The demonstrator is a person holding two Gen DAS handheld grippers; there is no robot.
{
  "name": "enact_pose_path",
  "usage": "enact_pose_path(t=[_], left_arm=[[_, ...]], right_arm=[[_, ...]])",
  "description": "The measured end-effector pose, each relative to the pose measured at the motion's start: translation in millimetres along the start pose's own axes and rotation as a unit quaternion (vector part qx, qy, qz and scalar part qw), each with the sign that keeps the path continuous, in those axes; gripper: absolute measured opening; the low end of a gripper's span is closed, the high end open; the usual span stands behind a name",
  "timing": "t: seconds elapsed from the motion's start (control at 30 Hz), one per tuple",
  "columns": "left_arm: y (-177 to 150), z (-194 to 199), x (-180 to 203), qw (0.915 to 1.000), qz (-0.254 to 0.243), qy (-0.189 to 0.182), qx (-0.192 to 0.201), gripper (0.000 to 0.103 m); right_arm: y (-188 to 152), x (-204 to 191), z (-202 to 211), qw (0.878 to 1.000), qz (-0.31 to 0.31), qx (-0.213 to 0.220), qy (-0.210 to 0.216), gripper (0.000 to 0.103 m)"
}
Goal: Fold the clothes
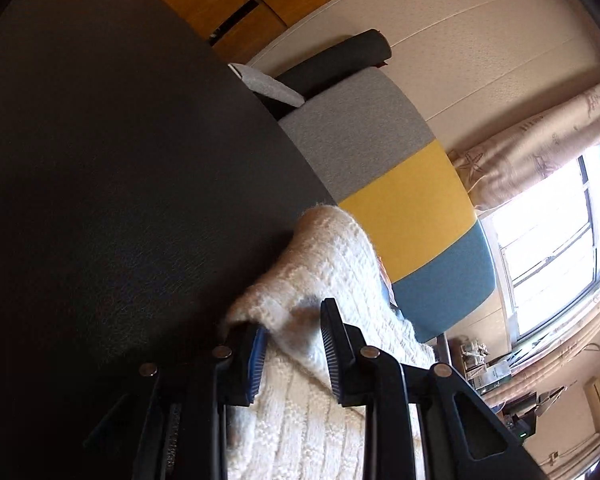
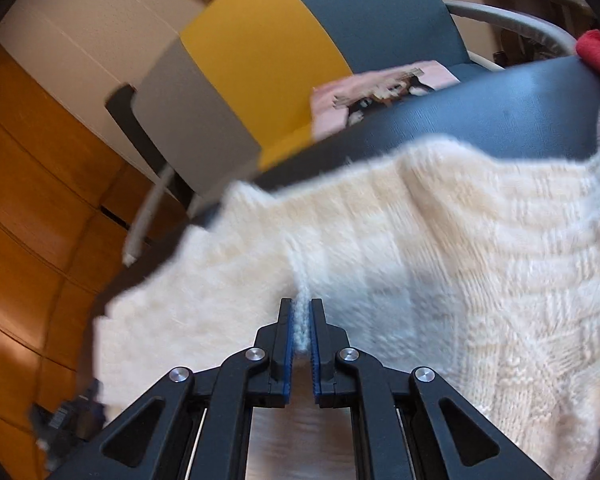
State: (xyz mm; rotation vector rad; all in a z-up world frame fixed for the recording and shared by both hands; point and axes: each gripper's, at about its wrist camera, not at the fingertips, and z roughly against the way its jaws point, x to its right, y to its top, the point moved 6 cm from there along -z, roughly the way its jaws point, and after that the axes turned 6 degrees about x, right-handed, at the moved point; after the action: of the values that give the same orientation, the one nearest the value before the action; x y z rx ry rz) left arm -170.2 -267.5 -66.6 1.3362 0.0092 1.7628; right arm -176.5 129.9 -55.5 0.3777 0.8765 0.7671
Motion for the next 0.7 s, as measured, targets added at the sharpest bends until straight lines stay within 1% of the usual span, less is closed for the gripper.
enact_pose_path(t=[0.03,0.07,0.17,0.27,0.37,0.4,0.47,0.53,0.6,0.7], left_arm=[[0,0,-1,1.0,-0.003,0.001,0.0,0.025],[0,-2,3,0.9999,-0.011,0.011,-0.005,0.025],[-1,-6,14,0.9983,-0.037,0.041,-0.021,0.025],[-6,22,29,0.9947,-0.07,0.074,0.011,0.025],[-12,51,45,0.9881,-0.103,0.106,0.043,0.026],[-11,54,53,0.9881,-0.105,0.096,0.058,0.026],[-10,39,71,0.9845,-0.137,0.096,0.053,0.026],[-13,4,88,0.9792,-0.18,0.093,0.018,0.026],[-17,-33,103,0.9702,-0.224,0.091,-0.018,0.027],[-17,-62,88,0.9632,-0.239,0.115,-0.047,0.027]], right_arm=[[-2,0,2,1.0,0.009,0.01,0.001,0.006],[-2,-1,3,1.0,0.013,0.012,-0.002,0.006],[-1,1,1,1.0,0.018,0.008,0.001,0.006],[0,8,-3,1.0,0.009,0.011,0.012,0.005],[1,7,-6,1.0,0.009,0.015,0.013,0.005],[1,6,-7,1.0,0.009,0.016,0.014,0.005],[-1,5,-8,1.0,0.008,0.016,0.015,0.005],[-1,5,-8,1.0,0.007,0.017,0.017,0.005],[-2,5,-8,1.0,0.008,0.017,0.016,0.005],[-3,5,-7,1.0,0.007,0.019,0.02,0.005]])
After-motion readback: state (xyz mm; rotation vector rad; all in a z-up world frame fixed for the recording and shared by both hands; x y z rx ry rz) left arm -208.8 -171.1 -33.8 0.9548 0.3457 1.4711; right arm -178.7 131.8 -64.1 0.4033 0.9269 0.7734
